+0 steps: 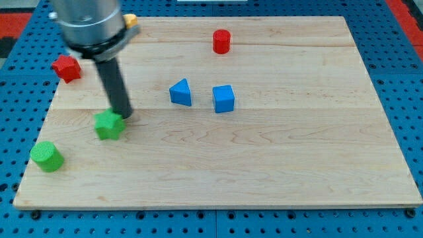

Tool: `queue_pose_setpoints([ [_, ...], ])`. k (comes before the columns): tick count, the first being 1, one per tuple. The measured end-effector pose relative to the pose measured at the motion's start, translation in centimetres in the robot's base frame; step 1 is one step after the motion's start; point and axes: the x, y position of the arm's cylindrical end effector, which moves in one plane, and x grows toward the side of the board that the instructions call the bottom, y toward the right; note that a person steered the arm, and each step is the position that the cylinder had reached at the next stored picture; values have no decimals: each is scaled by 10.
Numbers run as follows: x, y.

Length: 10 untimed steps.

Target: Place your arm parallel left to blue triangle

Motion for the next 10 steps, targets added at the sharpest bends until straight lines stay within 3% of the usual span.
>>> queue_pose_setpoints([
  [1,29,-39],
  [2,31,-51],
  [10,-52,-50],
])
